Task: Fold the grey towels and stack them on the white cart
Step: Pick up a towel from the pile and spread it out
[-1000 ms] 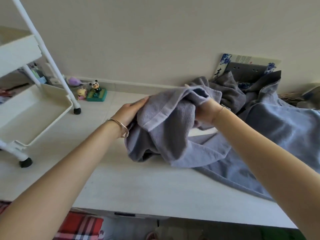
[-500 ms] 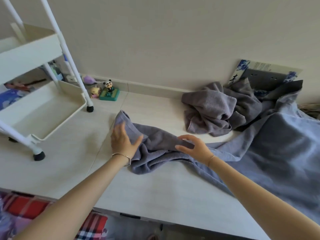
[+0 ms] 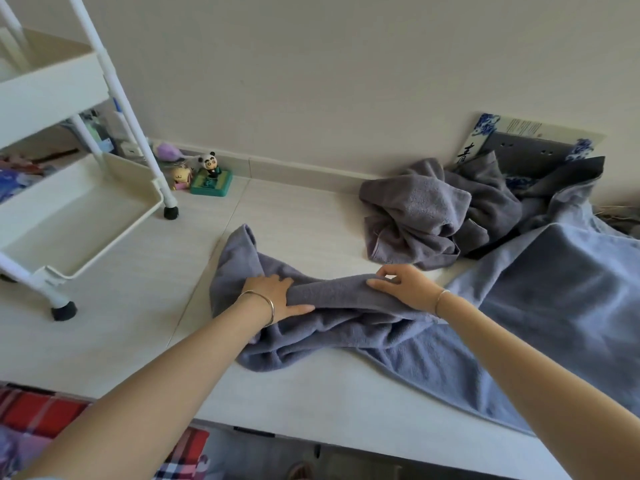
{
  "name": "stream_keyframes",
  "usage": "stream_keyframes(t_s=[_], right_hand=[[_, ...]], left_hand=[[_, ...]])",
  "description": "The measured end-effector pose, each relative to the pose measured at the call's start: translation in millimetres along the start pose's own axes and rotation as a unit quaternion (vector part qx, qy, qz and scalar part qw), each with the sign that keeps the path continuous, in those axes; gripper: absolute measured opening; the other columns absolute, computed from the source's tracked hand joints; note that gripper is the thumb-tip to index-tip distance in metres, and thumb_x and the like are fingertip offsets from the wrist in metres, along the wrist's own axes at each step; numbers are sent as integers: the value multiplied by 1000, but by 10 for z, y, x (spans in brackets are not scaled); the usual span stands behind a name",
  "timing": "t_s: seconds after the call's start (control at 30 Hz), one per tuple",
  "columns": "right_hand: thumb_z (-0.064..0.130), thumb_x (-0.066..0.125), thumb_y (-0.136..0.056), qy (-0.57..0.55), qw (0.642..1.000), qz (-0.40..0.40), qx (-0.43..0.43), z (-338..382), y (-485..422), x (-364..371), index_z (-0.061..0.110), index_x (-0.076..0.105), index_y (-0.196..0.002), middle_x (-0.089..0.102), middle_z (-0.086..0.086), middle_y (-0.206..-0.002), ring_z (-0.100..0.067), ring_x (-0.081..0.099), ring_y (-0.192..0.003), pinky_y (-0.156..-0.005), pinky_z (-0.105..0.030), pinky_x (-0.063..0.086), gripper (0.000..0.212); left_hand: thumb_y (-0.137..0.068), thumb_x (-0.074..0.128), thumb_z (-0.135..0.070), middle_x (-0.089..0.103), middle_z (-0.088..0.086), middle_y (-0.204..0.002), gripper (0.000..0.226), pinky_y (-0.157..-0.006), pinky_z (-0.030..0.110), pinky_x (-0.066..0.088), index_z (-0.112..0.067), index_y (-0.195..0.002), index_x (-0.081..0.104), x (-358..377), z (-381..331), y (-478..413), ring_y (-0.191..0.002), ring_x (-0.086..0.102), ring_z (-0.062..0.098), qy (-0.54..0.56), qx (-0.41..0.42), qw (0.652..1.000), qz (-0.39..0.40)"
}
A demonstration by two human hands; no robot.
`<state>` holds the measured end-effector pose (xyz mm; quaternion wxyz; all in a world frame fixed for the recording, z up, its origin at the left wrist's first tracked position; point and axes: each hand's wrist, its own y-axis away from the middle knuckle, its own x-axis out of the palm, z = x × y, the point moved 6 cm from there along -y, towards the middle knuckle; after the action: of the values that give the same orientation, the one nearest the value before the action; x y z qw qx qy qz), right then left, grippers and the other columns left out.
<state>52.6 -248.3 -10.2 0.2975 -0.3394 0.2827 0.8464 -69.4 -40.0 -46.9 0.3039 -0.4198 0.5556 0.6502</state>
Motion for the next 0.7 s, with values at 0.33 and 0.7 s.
stream_keyframes(t_s=[0.33, 0.7], right_hand=[[31, 73, -77, 115, 955, -155, -227, 317, 17, 208, 18, 67, -87, 62, 2, -86, -21, 57, -81, -74, -33, 45, 17], [26, 71, -82, 23, 997, -63, -46, -128, -203, 124, 21, 65, -77, 63, 5, -77, -12, 58, -72, -68, -17, 42, 10]], left_hand=[[-89, 49, -55, 51, 3, -123, 53, -92, 32, 35, -17, -126, 44, 18, 138, 100, -114, 49, 23, -22, 1, 984, -178], [-89, 60, -36, 58, 5, -73, 25, -70, 26, 38, -13, -79, 63, -221, 490, -140, -70, 48, 14, 428, 38, 902, -40]])
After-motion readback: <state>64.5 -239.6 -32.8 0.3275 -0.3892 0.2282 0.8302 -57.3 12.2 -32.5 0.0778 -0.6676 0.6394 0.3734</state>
